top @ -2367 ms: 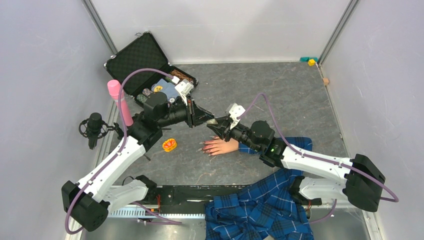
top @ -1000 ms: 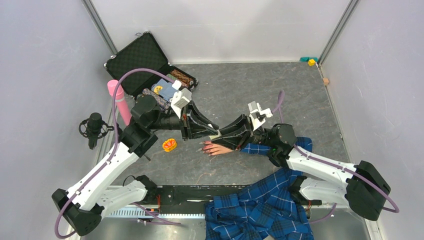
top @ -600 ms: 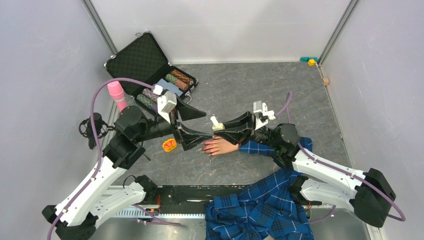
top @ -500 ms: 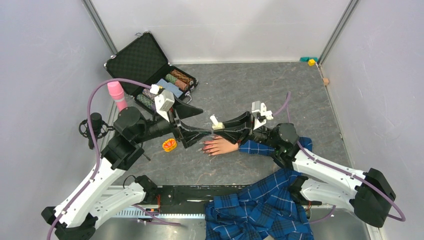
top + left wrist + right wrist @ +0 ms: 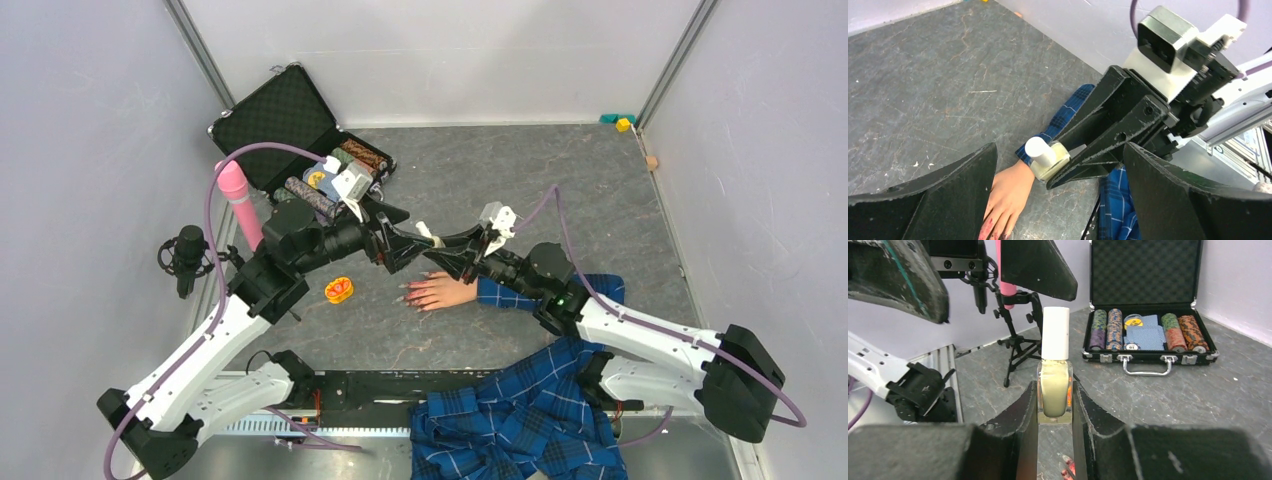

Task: Paint the nails
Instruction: Screw the nail polish bottle.

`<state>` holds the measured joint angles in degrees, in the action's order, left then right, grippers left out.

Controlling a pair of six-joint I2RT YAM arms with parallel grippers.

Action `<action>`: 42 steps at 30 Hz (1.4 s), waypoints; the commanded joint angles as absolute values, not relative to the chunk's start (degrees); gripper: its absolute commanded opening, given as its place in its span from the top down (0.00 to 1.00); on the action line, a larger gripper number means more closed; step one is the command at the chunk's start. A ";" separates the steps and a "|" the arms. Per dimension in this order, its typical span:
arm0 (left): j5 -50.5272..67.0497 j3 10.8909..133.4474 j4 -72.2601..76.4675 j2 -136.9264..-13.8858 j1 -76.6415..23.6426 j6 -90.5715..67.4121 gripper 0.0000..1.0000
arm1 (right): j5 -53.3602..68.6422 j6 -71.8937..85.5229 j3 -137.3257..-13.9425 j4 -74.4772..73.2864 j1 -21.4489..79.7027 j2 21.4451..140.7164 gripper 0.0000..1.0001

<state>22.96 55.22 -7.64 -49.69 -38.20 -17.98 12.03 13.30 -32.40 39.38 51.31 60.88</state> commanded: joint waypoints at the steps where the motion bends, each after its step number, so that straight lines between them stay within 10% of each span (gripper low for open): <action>1: 21.79 55.03 -6.05 -50.73 -37.23 -22.05 0.01 | 4.65 8.17 -37.03 37.08 53.81 61.48 1.00; 12: 24.58 55.10 -6.04 -53.71 -36.34 -23.34 0.36 | 1.76 5.80 -38.85 34.89 55.97 63.05 1.00; 30: 24.35 55.99 -9.05 -55.89 -36.31 -22.50 0.38 | 1.32 5.55 -39.25 34.62 56.52 63.16 1.00; 42: 30.23 56.40 -7.81 -56.73 -36.30 -23.11 0.87 | 0.35 6.24 -38.76 35.55 56.59 63.28 1.00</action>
